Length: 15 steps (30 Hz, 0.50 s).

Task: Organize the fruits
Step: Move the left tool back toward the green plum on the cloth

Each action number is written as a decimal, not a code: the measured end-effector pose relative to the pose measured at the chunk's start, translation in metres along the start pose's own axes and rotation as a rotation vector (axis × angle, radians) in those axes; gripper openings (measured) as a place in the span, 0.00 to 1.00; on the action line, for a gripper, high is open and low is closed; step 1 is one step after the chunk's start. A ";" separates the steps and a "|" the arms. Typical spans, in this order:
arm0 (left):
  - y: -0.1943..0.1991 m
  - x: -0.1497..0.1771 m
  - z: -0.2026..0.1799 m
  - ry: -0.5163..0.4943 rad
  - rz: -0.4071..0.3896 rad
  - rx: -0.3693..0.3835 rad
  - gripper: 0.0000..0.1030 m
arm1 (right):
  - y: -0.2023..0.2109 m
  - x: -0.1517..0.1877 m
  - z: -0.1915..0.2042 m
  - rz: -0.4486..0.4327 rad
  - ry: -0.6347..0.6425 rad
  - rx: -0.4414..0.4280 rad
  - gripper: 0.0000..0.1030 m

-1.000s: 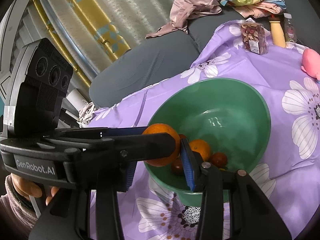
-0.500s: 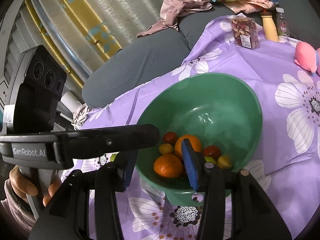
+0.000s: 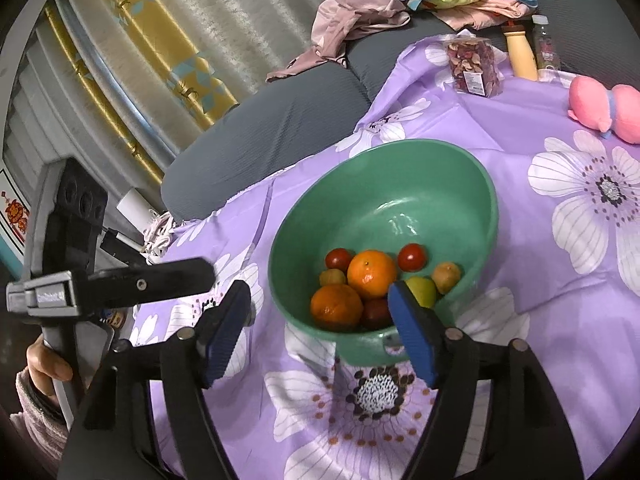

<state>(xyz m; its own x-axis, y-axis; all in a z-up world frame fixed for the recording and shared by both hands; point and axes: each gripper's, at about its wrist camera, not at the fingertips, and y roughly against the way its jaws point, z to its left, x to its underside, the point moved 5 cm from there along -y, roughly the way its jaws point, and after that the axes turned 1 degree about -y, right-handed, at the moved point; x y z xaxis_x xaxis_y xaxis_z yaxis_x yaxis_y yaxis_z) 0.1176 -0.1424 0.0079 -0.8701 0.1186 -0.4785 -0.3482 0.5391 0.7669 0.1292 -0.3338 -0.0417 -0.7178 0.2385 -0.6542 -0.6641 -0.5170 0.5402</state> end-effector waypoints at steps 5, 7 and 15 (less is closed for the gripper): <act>0.021 0.019 0.028 0.064 -0.023 -0.042 0.89 | 0.008 0.006 0.009 -0.001 0.005 0.001 0.75; 0.027 0.029 0.041 0.101 -0.028 -0.045 0.89 | 0.008 0.012 0.016 0.011 0.022 0.000 0.75; 0.042 0.065 0.070 0.189 -0.017 -0.046 0.90 | 0.003 0.030 0.042 0.064 0.070 -0.012 0.76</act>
<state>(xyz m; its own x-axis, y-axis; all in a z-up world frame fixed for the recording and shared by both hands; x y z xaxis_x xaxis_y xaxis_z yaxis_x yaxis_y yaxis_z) 0.0709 -0.0538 -0.0211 -0.9126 -0.0515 -0.4056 -0.3750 0.5005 0.7803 0.0967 -0.2938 -0.0372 -0.7423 0.1468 -0.6538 -0.6142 -0.5392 0.5762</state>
